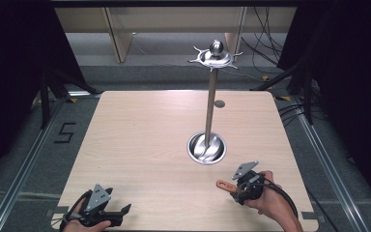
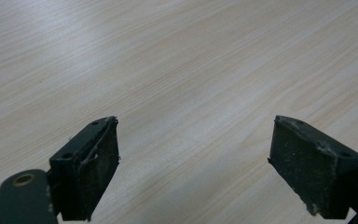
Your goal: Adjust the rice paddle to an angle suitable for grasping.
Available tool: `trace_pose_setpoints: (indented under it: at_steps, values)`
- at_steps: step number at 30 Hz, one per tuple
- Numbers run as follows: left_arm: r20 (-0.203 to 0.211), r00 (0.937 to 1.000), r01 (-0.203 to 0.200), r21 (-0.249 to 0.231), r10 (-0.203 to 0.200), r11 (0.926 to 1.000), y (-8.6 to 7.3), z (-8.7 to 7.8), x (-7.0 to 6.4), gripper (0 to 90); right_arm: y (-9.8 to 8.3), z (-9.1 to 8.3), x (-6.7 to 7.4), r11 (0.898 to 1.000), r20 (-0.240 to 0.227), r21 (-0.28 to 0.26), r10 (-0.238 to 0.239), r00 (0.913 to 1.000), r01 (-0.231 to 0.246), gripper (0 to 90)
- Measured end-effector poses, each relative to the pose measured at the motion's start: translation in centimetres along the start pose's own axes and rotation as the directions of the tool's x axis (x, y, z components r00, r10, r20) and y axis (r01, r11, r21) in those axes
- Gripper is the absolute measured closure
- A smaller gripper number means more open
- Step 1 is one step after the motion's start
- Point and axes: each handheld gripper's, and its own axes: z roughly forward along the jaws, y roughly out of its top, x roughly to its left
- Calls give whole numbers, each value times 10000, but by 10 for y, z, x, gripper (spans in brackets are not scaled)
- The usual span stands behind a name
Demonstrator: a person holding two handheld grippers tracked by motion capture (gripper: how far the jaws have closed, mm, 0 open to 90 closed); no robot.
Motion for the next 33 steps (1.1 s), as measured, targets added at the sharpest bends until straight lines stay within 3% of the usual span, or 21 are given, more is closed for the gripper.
trace_pose_setpoints:
  at_steps: [3, 4, 7, 23, 28, 29, 33]
  values:
    - [16, 9996, -294, 136, 294, 9995, 0, -1, 2, 152, 2, 3, -3, 9999, -156, 151, 67, 9999, -65, 521]
    - [-24, 9998, 174, 17, -174, 9998, 0, 1, -1, 152, 3, 4, -4, 9999, -209, 142, 86, 9997, -83, 533]
    - [-107, 9999, -74, 79, 75, 9999, 0, 0, 1, 152, 5, 6, -7, 9997, -351, 228, -82, 9993, 90, 542]
    - [-65, 9999, 79, -37, -79, 10000, 1, -1, 1, 153, 19, 20, -13, 9870, -747, 1499, -468, 9961, 576, 630]
    - [-86, 9999, 78, -23, -79, 10000, 1, -1, 1, 153, 25, 21, -15, 9728, -855, 2185, -587, 9946, 762, 651]
    - [-108, 9999, -102, -16, 102, 9999, 2, -2, 2, 154, 26, 22, -17, 9685, -935, 2289, -781, 9926, 977, 659]
    - [14, 10000, -53, -73, 53, 10000, 2, -2, 2, 153, 30, 22, -17, 9608, -905, 2625, -673, 9936, 890, 662]
